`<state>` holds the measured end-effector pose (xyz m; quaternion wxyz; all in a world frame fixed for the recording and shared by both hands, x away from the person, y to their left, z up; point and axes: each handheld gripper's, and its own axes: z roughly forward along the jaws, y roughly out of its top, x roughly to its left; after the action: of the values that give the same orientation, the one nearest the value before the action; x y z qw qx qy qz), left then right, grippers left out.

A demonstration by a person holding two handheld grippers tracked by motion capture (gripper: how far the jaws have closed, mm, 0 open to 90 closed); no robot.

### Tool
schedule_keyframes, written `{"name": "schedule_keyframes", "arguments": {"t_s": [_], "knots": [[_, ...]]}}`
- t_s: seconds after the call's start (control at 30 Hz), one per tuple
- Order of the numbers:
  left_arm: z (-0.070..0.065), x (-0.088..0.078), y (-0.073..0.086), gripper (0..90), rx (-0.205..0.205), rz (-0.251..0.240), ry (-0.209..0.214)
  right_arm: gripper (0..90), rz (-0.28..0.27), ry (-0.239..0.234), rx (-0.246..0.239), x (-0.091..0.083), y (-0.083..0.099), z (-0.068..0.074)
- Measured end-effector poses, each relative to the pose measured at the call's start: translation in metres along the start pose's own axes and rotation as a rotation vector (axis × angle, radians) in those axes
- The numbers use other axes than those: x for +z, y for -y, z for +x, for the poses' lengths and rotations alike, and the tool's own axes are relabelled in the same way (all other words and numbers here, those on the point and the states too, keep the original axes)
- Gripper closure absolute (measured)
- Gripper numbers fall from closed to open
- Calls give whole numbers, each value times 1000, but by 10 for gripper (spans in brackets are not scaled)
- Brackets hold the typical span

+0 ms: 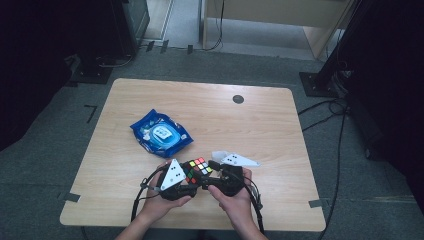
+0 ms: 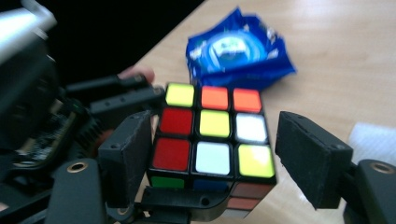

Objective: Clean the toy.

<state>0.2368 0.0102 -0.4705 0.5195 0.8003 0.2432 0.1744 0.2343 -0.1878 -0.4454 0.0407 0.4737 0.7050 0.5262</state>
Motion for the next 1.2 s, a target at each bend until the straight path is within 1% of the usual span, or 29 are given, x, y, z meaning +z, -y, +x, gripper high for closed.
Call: {"name": "schedule_keyframes", "arguments": {"t_s": [0.03,0.07,0.1,0.17,0.23,0.3,0.37,0.47,0.5,0.67,0.7,0.73,0.8,0.9,0.97,1.03,1.13,1.2], "knots": [[-1,0,0,342,7,1,-6,289,14,1,13,2,1,0],[-2,1,0,342,12,3,-12,319,19,-4,29,3,2,-1],[-3,1,0,342,19,6,-18,334,11,-11,36,3,2,-1],[-4,2,1,342,27,9,-21,339,21,3,32,3,2,0],[-4,3,0,342,23,14,-16,344,17,11,32,1,3,1],[-4,5,0,340,14,24,-8,345,23,33,9,1,2,2],[-5,5,0,339,19,32,-9,345,27,50,-13,0,2,3],[-5,7,0,337,26,43,-17,345,9,74,-36,-2,1,6],[-6,7,1,336,27,46,-17,345,4,84,-54,-3,0,7],[-6,7,0,334,34,56,-27,345,-1,119,-104,-3,0,11],[-7,7,1,336,37,53,-32,345,-1,122,-113,-3,1,12],[-7,6,1,338,50,52,-39,344,-1,118,-119,-2,1,12],[-7,4,0,340,62,45,-54,343,2,100,-133,-2,0,11],[-5,4,0,341,37,38,-48,336,-14,69,-118,-3,-2,9],[-5,5,0,341,39,40,-45,336,-16,59,-101,-4,-2,8],[-5,5,1,340,43,44,-44,340,-8,67,-110,-3,-2,8],[-6,6,1,339,37,53,-46,344,-1,99,-138,-2,0,11],[-6,7,1,338,35,55,-46,344,1,110,-150,-1,0,12]]}}
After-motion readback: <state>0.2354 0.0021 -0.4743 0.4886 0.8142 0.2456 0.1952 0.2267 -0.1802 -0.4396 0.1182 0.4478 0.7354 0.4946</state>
